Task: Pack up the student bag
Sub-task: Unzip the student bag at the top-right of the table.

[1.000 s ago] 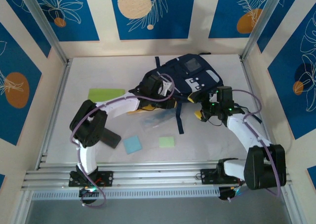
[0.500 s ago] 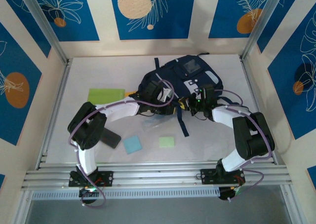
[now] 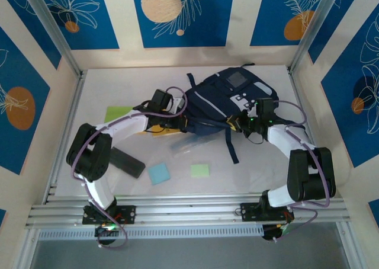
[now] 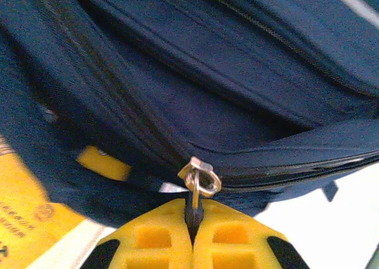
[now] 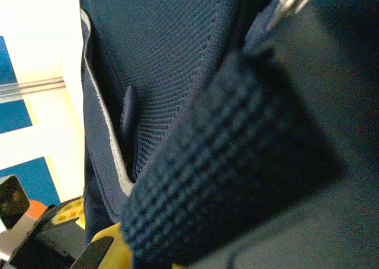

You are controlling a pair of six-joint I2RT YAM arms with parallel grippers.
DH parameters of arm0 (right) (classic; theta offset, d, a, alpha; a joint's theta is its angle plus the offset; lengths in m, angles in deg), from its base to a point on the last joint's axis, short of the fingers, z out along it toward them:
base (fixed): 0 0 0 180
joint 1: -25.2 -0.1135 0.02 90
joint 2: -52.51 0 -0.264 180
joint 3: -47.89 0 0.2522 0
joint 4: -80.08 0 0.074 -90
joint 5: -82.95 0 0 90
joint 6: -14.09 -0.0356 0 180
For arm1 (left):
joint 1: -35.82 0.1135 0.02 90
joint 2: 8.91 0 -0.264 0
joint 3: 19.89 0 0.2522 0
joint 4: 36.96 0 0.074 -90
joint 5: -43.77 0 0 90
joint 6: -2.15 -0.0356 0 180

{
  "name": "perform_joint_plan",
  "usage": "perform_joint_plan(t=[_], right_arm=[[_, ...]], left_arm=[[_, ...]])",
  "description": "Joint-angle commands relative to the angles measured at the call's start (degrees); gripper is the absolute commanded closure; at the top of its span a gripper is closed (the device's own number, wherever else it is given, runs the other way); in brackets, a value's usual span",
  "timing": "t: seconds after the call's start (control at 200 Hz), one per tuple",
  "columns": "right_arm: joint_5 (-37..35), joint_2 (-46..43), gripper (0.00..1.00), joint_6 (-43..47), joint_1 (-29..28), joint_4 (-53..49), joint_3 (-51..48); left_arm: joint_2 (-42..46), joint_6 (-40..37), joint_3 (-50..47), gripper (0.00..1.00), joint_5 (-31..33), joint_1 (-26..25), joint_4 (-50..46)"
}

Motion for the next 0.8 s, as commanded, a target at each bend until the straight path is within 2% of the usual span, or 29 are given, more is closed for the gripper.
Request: perform_joint_plan(t=[0.0,0.125,0.24,0.27,0.355,0.475,0.54,0.795], right_arm=[[0.3,1.8,1.00,14.8,4.5,-6.8,7.6],[2.0,8.7,1.00,21.5,6.8,-12.8,16.6],[1.6,15.2,1.00,21.9,8.3,-16.4,24.1],[1.3,16.4,0.91,21.2,8.6,-17.4,25.9],[0.0,17.0,0.49,18.1,9.4,-19.9,27.7],[-0.8,11.5,0.18,14.9,10.0,-19.3,23.0],[-0.9,7.6,0.10,14.1,10.5,-20.1,19.5],[2.4,-6.5,0.07,10.9,11.2,-23.4,5.9]], left_arm=[[1.0,-1.7,1.2,1.00,1.7,2.0,-4.4],[0.7,-1.3,2.2,1.00,-1.2,-2.5,-4.4],[0.2,3.0,2.1,1.00,-5.9,-7.4,-0.7],[0.0,4.4,2.2,1.00,-7.2,-8.4,0.8],[-1.2,6.9,3.7,1.00,-8.6,-11.1,3.6],[-3.8,9.3,7.6,1.00,-10.1,-13.1,6.8],[-5.6,10.9,9.8,1.00,-11.2,-13.4,9.0],[-10.3,12.0,18.3,1.00,-11.0,-14.4,10.0]])
